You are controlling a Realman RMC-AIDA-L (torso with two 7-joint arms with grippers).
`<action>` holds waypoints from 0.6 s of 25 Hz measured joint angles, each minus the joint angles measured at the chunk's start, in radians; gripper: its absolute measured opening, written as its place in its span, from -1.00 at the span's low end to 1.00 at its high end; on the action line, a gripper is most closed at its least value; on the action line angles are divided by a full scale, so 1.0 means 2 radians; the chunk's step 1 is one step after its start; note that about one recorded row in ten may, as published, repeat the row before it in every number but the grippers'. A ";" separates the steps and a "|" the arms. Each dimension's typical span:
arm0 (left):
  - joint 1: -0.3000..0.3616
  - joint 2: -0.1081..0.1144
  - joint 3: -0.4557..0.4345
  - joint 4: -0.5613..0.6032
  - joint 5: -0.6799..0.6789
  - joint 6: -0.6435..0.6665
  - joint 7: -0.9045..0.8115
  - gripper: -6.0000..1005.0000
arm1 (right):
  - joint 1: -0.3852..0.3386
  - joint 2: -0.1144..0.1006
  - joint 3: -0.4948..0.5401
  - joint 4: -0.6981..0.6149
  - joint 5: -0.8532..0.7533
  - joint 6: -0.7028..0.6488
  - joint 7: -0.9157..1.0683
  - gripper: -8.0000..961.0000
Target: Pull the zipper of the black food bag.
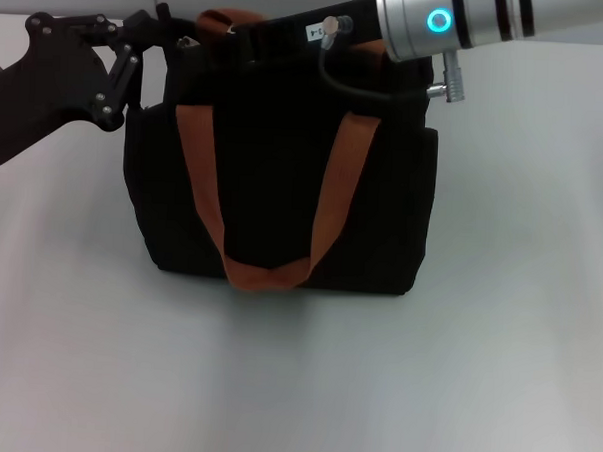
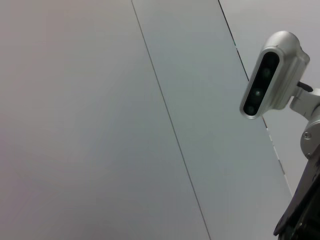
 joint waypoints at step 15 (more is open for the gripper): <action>0.003 0.001 -0.012 0.000 -0.001 0.001 0.001 -0.88 | -0.007 -0.001 -0.001 -0.003 -0.002 -0.001 0.002 -0.96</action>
